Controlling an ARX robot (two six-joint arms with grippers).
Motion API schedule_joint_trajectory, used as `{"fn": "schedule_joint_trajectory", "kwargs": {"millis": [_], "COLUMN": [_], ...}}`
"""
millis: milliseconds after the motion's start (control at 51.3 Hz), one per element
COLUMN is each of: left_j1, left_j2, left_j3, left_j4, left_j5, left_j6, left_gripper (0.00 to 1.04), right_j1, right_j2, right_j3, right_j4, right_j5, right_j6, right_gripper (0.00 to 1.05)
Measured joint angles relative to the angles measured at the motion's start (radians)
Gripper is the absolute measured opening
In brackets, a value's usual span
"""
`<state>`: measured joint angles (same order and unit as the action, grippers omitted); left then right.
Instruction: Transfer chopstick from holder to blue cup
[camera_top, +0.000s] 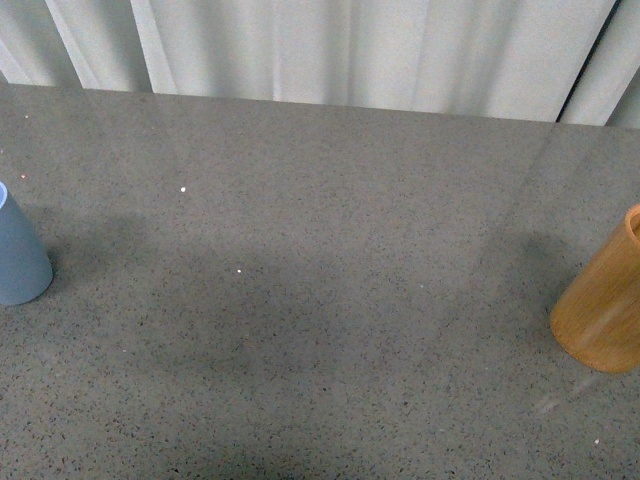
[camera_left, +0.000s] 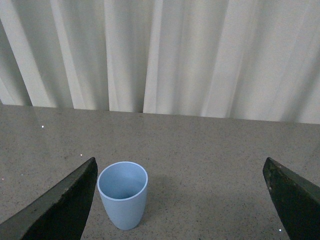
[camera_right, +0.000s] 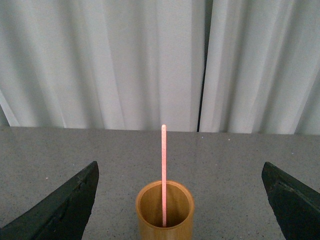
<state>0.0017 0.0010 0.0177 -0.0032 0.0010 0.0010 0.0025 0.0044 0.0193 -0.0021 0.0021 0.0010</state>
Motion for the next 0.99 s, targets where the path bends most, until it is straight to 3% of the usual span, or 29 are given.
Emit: {"fn": "schedule_joint_trajectory", "kwargs": {"millis": [995], "left_j1": [0.000], "left_j2": [0.000], "left_j3": [0.000], "left_j4": [0.000], "left_j5": [0.000], "left_j6": [0.000], "left_gripper": [0.98], "right_j1": [0.000], "right_j2": [0.000], "right_j3": [0.000], "right_j4": [0.000], "right_j5": [0.000], "right_j6": [0.000], "right_gripper": [0.95]}}
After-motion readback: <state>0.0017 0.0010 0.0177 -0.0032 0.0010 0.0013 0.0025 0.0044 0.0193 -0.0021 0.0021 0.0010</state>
